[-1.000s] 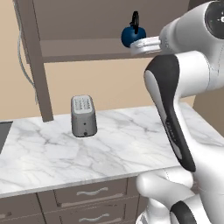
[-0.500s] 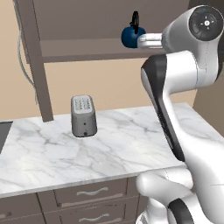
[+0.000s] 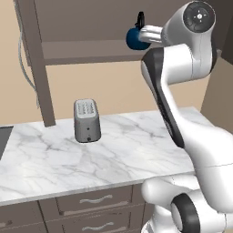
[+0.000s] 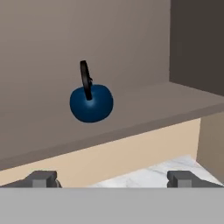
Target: Open the cabinet, pick the kettle from the cabinet, and place it in the sink.
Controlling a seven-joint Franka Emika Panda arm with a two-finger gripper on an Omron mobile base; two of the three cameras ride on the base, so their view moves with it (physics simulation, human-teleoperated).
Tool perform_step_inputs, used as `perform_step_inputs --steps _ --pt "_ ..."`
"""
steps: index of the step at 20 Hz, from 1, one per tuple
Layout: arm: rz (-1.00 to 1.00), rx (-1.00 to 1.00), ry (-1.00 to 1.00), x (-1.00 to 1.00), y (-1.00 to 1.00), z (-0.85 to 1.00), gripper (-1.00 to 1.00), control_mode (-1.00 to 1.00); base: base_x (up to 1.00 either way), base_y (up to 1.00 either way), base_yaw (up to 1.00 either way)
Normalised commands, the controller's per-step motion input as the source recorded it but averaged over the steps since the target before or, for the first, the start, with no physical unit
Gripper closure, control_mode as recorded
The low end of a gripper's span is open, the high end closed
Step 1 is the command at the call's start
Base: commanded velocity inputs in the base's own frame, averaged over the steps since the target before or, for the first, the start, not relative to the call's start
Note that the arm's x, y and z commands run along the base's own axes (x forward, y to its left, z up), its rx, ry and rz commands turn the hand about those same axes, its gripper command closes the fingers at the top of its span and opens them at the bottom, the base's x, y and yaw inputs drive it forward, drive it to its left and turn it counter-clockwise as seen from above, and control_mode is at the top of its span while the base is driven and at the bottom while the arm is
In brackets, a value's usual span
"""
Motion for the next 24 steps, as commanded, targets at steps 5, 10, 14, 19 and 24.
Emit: perform_step_inputs --steps 5,10,14,19,24 --pt "0.00 0.06 0.00 0.47 -0.06 0.09 -1.00 -1.00 0.00 0.00 0.00" --pt "0.00 0.00 0.00 0.43 -0.05 0.12 -1.00 -1.00 0.00 0.00 0.00" --pt "-0.01 0.00 0.00 0.45 -0.02 0.13 -1.00 -1.00 0.00 0.00 0.00" --pt "-0.01 0.00 0.00 0.43 -0.01 0.04 -1.00 -1.00 0.00 0.00 0.00" --pt "0.00 0.00 0.00 0.46 0.00 0.00 -1.00 -1.00 0.00 0.00 0.00"
